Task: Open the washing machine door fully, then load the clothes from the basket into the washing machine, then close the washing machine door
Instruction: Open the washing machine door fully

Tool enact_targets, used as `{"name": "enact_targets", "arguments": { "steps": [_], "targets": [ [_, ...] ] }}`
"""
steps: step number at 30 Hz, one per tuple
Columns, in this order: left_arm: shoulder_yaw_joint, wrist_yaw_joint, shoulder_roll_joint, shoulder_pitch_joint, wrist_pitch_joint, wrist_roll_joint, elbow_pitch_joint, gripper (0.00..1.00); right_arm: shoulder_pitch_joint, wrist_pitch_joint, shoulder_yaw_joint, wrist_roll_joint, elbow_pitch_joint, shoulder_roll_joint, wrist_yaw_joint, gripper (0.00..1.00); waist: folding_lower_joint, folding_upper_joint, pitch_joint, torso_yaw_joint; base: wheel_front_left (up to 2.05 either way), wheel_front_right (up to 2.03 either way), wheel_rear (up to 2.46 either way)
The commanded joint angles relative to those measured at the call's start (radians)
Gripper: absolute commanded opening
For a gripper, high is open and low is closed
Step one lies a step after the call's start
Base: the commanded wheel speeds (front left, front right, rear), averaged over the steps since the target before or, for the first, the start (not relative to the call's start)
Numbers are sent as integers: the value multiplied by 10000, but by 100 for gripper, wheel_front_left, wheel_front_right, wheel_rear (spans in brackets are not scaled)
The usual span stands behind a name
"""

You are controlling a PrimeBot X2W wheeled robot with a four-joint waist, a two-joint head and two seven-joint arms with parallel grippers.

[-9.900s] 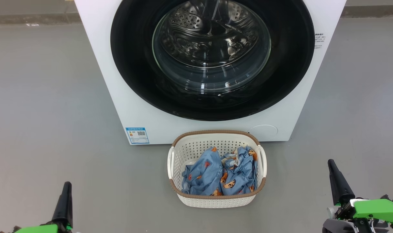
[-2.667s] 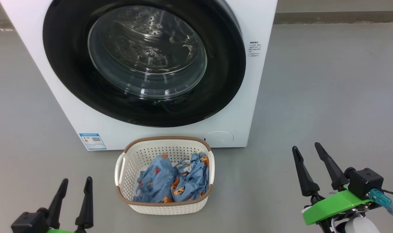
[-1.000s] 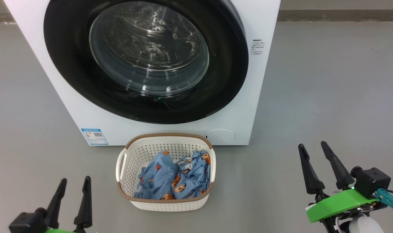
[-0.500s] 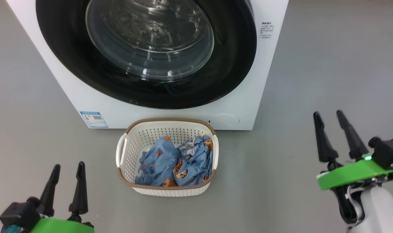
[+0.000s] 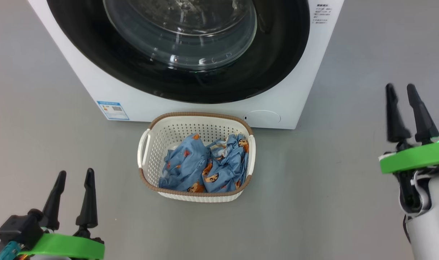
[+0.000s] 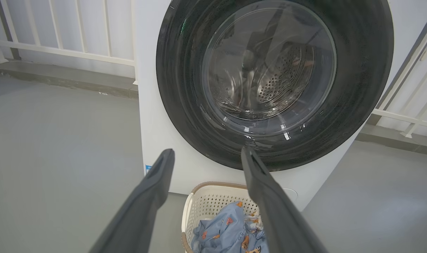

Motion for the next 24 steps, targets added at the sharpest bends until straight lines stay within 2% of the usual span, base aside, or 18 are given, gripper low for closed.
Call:
{"name": "enact_targets", "arguments": {
  "steps": [1,5,11,16,19,24],
  "targets": [
    [358,-30,265,-428,-124,42,-306,100,-379,-118,122,171,-205,-154,-11,0,-1,0,178,135,0,0,0],
    [335,-30,284,-533,-124,15,-420,100,-900,-118,183,736,9,-418,-11,0,-1,0,445,269,0,0,0],
    [336,-30,262,-674,-124,8,-637,100,-1787,15,238,2236,446,-860,-11,0,-1,0,832,467,0,0,0],
    [312,-30,229,-760,-124,17,-769,100,-2643,613,246,3965,732,-1251,-11,0,-1,0,1114,618,0,0,0],
    [306,-30,182,-855,-124,58,-748,100,-3260,986,339,5075,1049,-1727,-11,0,-1,0,1325,775,0,0,0],
    [268,-30,94,-999,-124,70,-772,100,-4026,2239,392,7172,1669,-1998,-11,0,-1,0,1638,994,0,0,0]
  ]
}}
